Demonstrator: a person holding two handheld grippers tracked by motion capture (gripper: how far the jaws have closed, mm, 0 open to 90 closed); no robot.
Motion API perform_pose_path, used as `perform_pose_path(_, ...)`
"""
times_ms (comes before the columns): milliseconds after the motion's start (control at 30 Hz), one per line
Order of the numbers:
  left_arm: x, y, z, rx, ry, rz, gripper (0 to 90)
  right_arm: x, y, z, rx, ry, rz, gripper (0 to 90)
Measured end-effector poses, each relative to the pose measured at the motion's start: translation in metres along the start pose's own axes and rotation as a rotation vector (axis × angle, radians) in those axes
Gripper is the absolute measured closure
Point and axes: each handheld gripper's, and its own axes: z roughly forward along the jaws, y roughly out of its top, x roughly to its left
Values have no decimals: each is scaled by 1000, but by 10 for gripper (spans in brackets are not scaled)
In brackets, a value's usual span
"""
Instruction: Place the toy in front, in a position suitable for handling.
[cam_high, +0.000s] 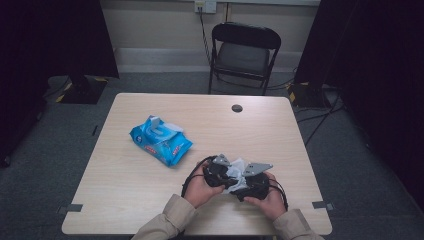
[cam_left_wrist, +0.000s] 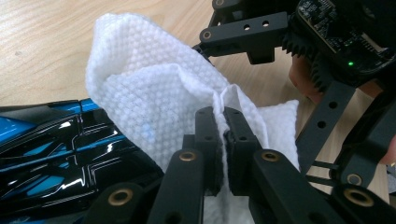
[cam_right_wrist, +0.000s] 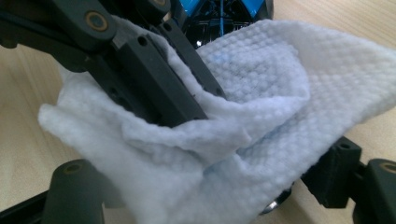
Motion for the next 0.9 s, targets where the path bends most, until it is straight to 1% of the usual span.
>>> perform_pose_path(100,-3,2,0,10,19,15,864,0,0,0,0,0,1,248)
perform_pose_path(200,-3,2,0,13,22,11,866,0,0,0,-1,2,1,249)
perform_pose_path(300,-4,2,0,14,26,31,866,0,0,0,-1,3,1,249)
perform_pose_path(567,-2,3,-3,33,33,31,866,0,0,0,-2,2,-1,252)
perform_pose_path(600,-2,3,-4,29,36,28,865,0,0,0,-2,2,0,252)
perform_pose_path(633,0,3,-5,35,37,32,866,0,0,0,-2,2,0,252)
perform_pose_path(733,3,2,-10,41,40,23,866,0,0,0,-1,2,-1,252)
perform_pose_path(900,9,1,-19,49,65,14,866,0,0,0,-2,3,-1,252)
